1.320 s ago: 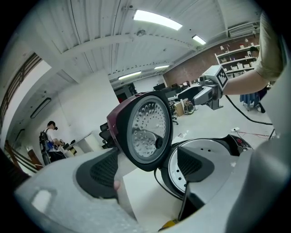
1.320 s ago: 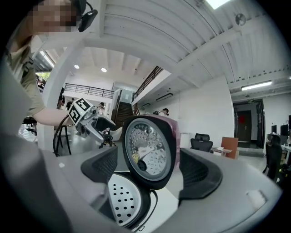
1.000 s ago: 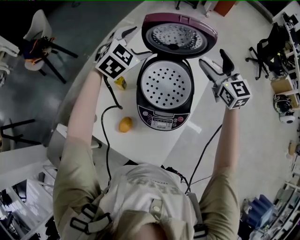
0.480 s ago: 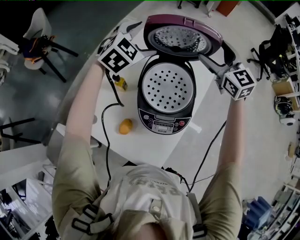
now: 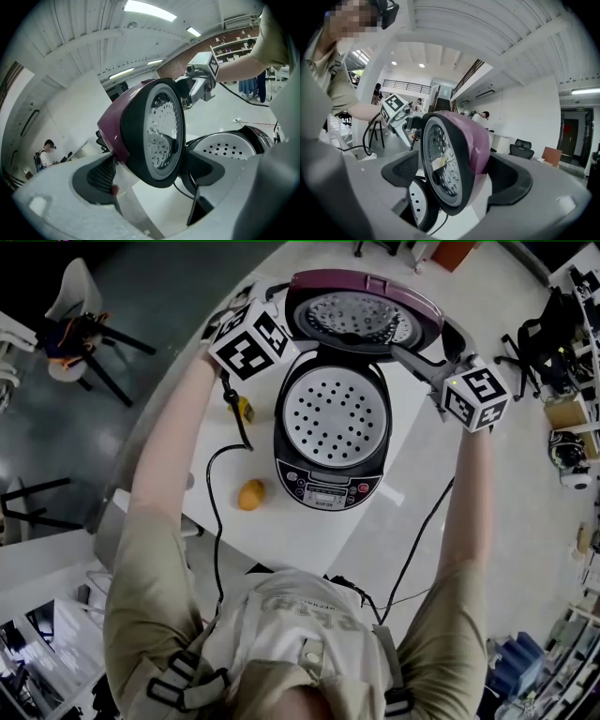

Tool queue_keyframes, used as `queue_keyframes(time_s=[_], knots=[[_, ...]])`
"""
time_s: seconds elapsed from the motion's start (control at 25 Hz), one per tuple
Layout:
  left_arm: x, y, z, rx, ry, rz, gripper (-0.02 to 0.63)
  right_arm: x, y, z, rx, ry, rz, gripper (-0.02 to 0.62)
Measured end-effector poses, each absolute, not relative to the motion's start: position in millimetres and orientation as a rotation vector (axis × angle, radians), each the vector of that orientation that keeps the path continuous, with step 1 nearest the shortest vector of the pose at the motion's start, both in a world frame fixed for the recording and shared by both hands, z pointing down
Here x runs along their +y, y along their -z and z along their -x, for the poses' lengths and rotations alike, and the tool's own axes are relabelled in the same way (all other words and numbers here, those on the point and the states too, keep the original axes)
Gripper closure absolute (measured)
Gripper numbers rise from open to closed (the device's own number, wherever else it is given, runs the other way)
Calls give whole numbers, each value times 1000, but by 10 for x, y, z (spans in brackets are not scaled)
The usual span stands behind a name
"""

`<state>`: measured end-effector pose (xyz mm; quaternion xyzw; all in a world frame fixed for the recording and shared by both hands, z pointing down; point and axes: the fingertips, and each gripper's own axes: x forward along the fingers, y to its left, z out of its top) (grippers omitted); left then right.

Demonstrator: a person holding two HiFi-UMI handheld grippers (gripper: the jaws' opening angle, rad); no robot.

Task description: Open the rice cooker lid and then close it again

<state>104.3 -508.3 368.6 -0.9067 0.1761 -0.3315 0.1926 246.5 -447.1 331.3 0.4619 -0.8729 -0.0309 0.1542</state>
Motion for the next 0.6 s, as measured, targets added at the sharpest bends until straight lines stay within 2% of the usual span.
queue_keyframes(time_s=[0.6], knots=[[-4914,-3714,-978,489,955,2516,106,-4297,-3307,-2415,-2528,100,-1310,155]])
